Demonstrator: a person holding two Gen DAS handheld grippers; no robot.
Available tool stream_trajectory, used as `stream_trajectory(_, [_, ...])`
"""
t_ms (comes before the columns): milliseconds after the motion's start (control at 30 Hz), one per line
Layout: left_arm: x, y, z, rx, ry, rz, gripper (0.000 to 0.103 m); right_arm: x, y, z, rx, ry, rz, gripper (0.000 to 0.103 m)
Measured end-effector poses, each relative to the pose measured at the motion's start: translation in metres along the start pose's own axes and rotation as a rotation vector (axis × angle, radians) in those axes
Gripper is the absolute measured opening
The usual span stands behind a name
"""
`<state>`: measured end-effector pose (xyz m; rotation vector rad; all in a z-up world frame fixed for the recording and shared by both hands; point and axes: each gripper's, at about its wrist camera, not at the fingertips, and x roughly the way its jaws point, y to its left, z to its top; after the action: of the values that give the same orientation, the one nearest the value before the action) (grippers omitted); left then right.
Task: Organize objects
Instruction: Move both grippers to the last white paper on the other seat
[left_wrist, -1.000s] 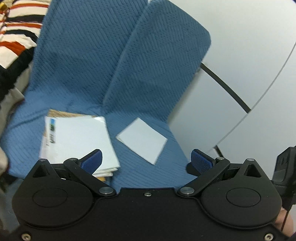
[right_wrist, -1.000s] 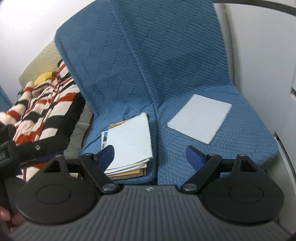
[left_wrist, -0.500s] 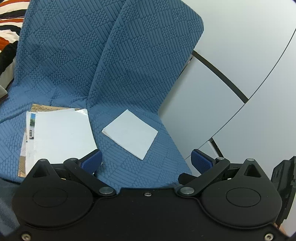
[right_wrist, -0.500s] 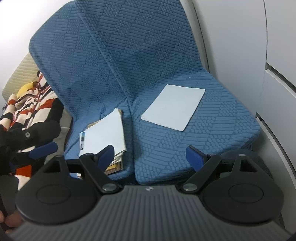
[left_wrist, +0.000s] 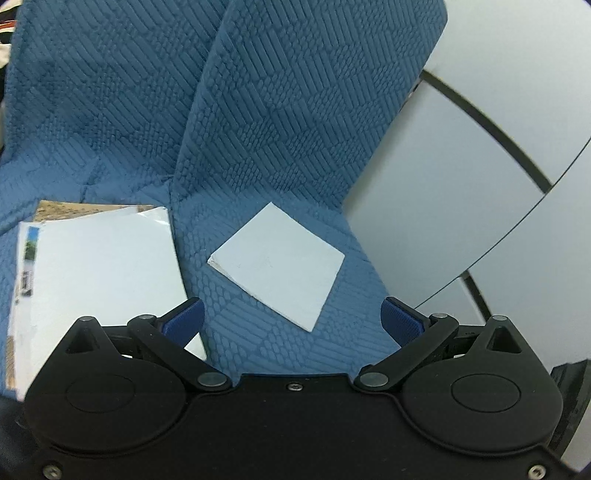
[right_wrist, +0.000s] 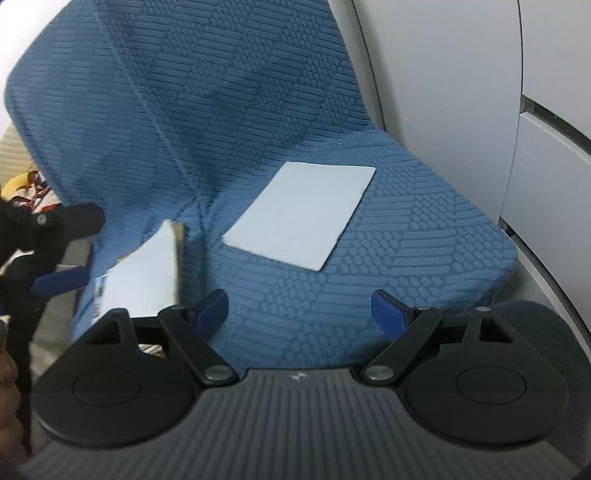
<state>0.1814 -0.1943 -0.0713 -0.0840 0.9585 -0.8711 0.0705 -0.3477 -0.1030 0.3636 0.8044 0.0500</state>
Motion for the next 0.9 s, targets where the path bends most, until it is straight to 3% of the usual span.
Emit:
stream_trajectory(133, [0.031,-0.003,0.005,0.037,0.037,0.016,0.095,0.022,-0.012,0.000,0.025,-0.007,-0.009,0.086])
stream_trajectory(300, [0.076,-0.005,0.013,0.054,0.079,0.030,0.076,0.051,-0.019,0.008,0.047,-0.012,-0.007,0.085])
stream_trajectory(500, [0.129,0.005,0.025,0.013,0.134,0.019,0.051,0.085,-0.020,0.018,0.031,0.012,-0.002,0.067])
stream_trajectory(600, [0.152,0.012,0.031,-0.018,0.153,0.007,0.044,0.104,-0.022,0.022,0.025,0.045,0.002,0.049])
stream_trajectory(900, [0.203,0.030,0.029,-0.045,0.214,0.053,0.015,0.138,-0.036,0.030,0.135,0.139,0.103,0.046])
